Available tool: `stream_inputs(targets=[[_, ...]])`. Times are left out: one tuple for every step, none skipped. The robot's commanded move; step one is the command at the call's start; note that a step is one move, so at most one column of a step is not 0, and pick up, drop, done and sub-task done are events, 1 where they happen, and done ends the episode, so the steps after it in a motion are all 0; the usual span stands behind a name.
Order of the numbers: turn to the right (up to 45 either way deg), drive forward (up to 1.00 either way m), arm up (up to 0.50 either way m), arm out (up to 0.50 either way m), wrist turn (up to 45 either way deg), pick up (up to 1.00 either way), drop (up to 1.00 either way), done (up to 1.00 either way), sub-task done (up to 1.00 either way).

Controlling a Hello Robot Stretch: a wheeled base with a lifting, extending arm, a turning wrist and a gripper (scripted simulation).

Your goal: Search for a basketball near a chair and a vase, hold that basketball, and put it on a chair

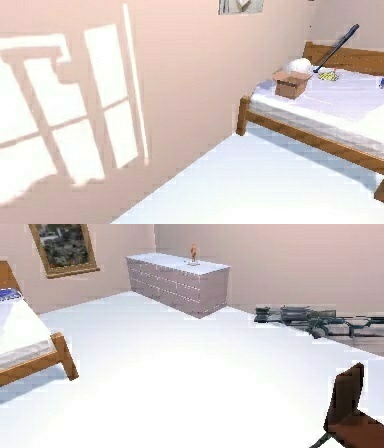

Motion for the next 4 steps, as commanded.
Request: stream_inputs(targets=[[45.0, 0.0, 0.0, 0.0, 0.0, 0.0, 0.0, 0.0, 0.0], [21.0, 0.0, 0.0, 0.0, 0.0, 0.0, 0.0, 0.0, 0.0], [45.0, 0.0, 0.0, 0.0, 0.0, 0.0, 0.0, 0.0, 0.0], [45.0, 0.0, 0.0, 0.0, 0.0, 0.0, 0.0, 0.0, 0.0]])
